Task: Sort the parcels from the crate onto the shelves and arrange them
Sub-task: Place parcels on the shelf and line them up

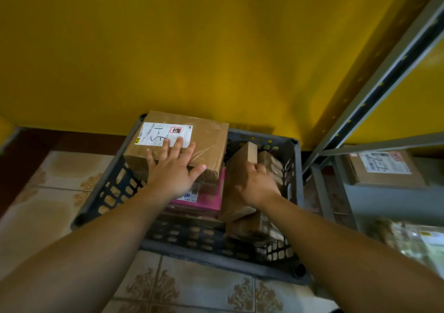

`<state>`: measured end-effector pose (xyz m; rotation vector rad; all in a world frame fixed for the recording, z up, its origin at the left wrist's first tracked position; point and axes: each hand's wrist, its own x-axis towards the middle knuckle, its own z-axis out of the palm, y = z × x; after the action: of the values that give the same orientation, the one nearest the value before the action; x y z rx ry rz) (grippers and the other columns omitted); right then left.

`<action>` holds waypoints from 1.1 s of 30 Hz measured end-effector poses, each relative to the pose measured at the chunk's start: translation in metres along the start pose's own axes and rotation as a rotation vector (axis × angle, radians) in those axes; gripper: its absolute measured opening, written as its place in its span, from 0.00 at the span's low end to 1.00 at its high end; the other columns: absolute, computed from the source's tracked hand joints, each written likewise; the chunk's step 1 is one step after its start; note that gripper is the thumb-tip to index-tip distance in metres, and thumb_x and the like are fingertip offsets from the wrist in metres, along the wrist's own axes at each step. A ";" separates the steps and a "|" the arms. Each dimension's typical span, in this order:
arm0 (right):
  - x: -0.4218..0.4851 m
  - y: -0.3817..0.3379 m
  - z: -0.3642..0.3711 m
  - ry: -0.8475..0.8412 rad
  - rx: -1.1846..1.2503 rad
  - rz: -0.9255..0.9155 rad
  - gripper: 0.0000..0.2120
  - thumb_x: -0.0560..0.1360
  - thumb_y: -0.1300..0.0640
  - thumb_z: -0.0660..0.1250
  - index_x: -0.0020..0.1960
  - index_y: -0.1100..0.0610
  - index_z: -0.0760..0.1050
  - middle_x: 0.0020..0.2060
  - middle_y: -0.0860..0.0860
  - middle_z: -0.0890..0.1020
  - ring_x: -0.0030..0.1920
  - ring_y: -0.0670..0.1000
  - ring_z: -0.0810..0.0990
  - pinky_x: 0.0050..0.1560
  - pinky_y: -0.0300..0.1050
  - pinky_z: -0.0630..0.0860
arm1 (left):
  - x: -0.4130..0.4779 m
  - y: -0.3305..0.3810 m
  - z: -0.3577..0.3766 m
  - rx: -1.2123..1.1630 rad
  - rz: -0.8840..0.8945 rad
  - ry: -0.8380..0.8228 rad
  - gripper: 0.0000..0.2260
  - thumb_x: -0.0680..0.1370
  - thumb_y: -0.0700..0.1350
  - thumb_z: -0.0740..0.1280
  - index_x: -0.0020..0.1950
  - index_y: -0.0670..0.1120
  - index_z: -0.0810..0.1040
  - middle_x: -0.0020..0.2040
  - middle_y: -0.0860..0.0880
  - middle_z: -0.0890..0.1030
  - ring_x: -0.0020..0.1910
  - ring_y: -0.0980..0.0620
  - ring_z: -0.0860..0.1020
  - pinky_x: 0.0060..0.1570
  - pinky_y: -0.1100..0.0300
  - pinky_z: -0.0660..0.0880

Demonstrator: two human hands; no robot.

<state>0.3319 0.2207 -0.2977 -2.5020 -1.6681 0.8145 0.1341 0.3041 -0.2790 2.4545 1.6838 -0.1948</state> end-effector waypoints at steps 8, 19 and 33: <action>-0.002 -0.001 -0.019 0.075 0.484 0.173 0.37 0.76 0.63 0.60 0.80 0.47 0.50 0.72 0.58 0.68 0.60 0.61 0.77 0.44 0.50 0.77 | 0.001 -0.005 -0.003 -0.051 0.006 -0.029 0.33 0.77 0.71 0.44 0.79 0.60 0.43 0.80 0.52 0.40 0.78 0.46 0.36 0.71 0.35 0.35; -0.058 -0.015 -0.096 0.502 0.816 -0.049 0.28 0.81 0.58 0.60 0.79 0.48 0.56 0.69 0.46 0.68 0.66 0.50 0.70 0.60 0.46 0.71 | -0.002 0.041 -0.067 -0.855 -0.038 -0.090 0.26 0.81 0.58 0.59 0.75 0.48 0.64 0.72 0.46 0.70 0.59 0.49 0.75 0.54 0.60 0.68; -0.030 0.003 -0.039 0.115 0.451 0.099 0.30 0.79 0.43 0.64 0.77 0.53 0.62 0.71 0.54 0.71 0.68 0.58 0.72 0.67 0.53 0.72 | 0.005 0.002 -0.060 -1.104 -0.210 0.095 0.20 0.82 0.40 0.61 0.74 0.45 0.66 0.64 0.43 0.76 0.59 0.44 0.76 0.57 0.53 0.73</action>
<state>0.3432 0.2037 -0.2527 -2.2761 -1.1726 0.9143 0.1392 0.3202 -0.2216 1.4713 1.4615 0.6591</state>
